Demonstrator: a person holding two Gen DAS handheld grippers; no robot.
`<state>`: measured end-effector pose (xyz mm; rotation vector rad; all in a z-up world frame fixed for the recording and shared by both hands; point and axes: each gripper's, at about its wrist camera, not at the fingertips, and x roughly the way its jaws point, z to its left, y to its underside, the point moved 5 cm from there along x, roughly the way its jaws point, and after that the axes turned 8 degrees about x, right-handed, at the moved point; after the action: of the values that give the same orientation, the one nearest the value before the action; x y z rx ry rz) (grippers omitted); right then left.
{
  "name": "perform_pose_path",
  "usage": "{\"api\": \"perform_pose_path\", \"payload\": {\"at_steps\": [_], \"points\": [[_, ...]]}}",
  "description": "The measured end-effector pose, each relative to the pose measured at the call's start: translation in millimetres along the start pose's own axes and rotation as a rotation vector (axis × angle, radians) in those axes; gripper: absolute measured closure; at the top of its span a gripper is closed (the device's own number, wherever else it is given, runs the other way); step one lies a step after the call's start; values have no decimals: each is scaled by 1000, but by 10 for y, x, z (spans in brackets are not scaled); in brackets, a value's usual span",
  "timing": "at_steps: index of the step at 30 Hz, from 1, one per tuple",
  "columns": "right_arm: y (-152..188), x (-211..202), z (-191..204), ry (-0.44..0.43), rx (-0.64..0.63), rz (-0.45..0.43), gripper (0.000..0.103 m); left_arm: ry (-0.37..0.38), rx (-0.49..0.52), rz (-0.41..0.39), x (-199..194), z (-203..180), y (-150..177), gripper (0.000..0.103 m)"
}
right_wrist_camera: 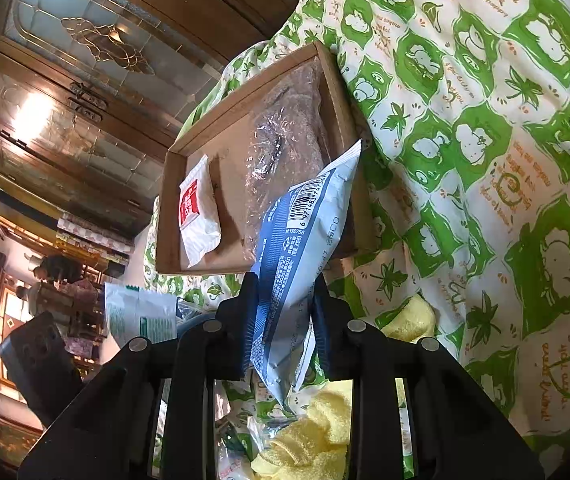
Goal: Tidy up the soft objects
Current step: 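Carry both packets over the cardboard tray and lower them inside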
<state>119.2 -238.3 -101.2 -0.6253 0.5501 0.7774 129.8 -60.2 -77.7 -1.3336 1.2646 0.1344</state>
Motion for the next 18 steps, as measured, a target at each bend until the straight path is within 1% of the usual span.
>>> {"api": "perform_pose_path", "payload": {"at_steps": [7,12,18], "points": [[-46,24,101,-1,-17,-4,78,-8,-36,-10,-28,158,-75,87],[-144,30,251,8,-60,-8,78,-44,-72,-11,-29,369,-193,87],[-278,179,452,44,-130,3,78,-122,-120,-12,-14,738,-395,87]]}}
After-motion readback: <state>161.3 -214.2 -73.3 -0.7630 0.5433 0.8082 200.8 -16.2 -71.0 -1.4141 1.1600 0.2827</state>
